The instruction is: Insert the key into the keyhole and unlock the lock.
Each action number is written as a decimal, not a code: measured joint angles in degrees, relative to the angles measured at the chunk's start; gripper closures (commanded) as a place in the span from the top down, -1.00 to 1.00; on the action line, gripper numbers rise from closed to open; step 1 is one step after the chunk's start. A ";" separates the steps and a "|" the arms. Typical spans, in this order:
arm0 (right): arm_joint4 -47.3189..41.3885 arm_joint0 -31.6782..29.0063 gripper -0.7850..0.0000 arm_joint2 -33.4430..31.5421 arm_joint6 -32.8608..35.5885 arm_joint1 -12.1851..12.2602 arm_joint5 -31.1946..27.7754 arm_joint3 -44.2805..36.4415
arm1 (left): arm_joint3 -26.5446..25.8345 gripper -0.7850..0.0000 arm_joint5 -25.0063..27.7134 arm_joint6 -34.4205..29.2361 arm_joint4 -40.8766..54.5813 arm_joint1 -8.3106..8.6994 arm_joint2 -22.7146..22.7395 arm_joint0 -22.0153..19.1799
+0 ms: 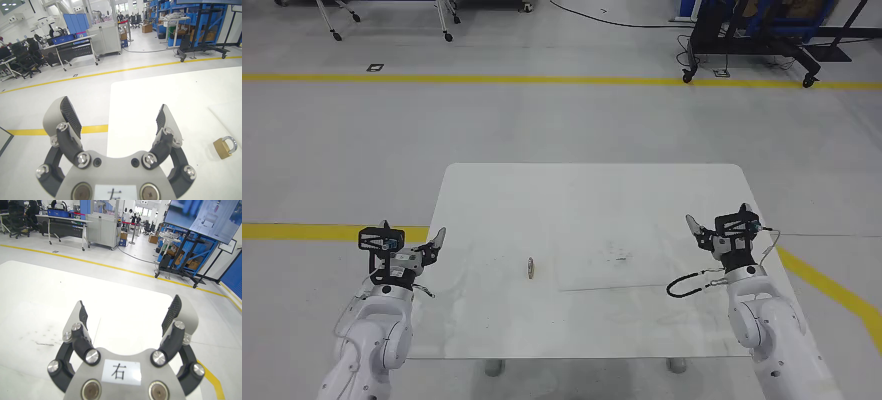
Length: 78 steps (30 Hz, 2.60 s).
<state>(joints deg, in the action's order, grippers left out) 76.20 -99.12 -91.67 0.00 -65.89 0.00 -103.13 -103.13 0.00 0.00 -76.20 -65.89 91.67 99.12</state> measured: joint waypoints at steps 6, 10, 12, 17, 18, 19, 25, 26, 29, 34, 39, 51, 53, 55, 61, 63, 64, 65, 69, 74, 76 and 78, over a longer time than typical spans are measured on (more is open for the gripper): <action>3.82 1.25 1.00 2.39 1.80 0.01 -2.07 0.36 | 0.00 1.00 0.00 0.00 0.00 0.00 0.00 0.00; 8.03 5.35 1.00 5.66 5.29 0.17 -8.57 2.17 | 0.00 1.00 0.00 0.00 0.00 0.00 0.00 0.00; 10.19 8.14 1.00 7.91 6.71 0.26 -13.20 3.50 | 0.00 1.00 0.00 0.00 0.00 0.00 0.00 0.00; 11.14 17.25 1.00 13.42 10.47 0.27 -27.49 10.18 | 0.00 1.00 0.00 0.00 0.00 0.00 0.00 0.00; 11.23 19.16 1.00 14.44 11.23 0.26 -30.28 11.82 | 0.00 1.00 0.00 0.00 0.00 0.00 0.00 0.00; 11.70 21.06 1.00 15.48 11.86 0.25 -32.98 13.44 | 0.00 1.00 0.00 0.00 0.00 0.00 0.00 0.00; 15.90 30.94 0.38 20.67 10.70 0.26 -46.80 23.25 | 0.00 1.00 0.00 0.00 0.00 0.00 0.00 0.00; 16.59 32.13 0.00 21.12 9.65 0.29 -47.80 24.82 | 0.00 1.00 0.00 0.00 0.00 0.00 0.00 0.00; 18.08 34.42 0.37 21.80 6.24 0.62 -52.33 28.07 | 0.00 1.00 0.00 0.00 0.00 0.00 0.00 0.00; 19.74 36.38 -0.05 23.68 0.91 1.46 -58.19 31.71 | 0.00 1.00 0.00 0.00 0.00 0.00 0.00 0.00; 20.32 38.76 0.08 28.54 -3.15 2.71 -57.99 36.15 | 0.00 1.00 0.00 0.00 0.00 0.00 0.00 0.00; 20.26 44.30 0.32 40.67 -14.44 6.54 -58.00 42.17 | 0.00 1.00 0.00 0.00 0.00 0.00 0.00 0.00; 20.55 45.09 0.25 42.03 -15.26 7.17 -58.00 42.66 | 0.00 1.00 0.00 0.00 0.00 0.00 0.00 0.00; 20.48 45.70 -0.01 42.98 -15.20 7.53 -58.00 43.16 | 0.00 1.00 0.00 0.00 0.00 0.00 0.00 0.00; 19.12 47.43 -0.62 45.78 -13.53 7.89 -58.00 44.02 | 0.00 1.00 0.00 0.00 0.00 0.00 0.00 0.00; 18.51 47.89 -0.88 46.40 -12.93 7.92 -58.00 44.23 | 0.00 1.00 0.00 0.00 0.00 0.00 0.00 0.00; 18.29 48.07 -1.00 46.61 -12.67 7.93 -58.00 44.31 | 0.00 1.00 0.00 0.00 0.00 0.00 0.00 0.00; 17.97 48.29 -1.00 46.84 -12.35 7.95 -58.00 44.42 | 0.00 1.00 0.00 0.00 0.00 0.00 0.00 0.00; 17.11 48.85 -1.00 47.34 -11.51 7.99 -58.00 44.62 | 0.00 1.00 0.00 0.00 0.00 0.00 0.00 0.00; 17.29 48.97 -1.00 46.94 -12.05 8.43 -57.93 43.80 | 0.00 1.00 0.00 0.00 0.00 0.00 0.00 0.00; 17.59 48.64 -1.00 46.39 -12.71 8.73 -57.60 43.13 | 0.00 1.00 0.00 0.00 0.00 0.00 0.00 0.00; 17.53 48.00 -1.00 45.41 -13.90 9.16 -56.98 42.22 | 0.00 1.00 0.00 0.00 0.00 0.00 0.00 0.00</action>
<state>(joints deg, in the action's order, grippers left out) 93.73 -51.12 -46.26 -13.90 -56.73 -56.98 -60.91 -103.13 0.00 0.00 -76.20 -65.89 91.67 99.12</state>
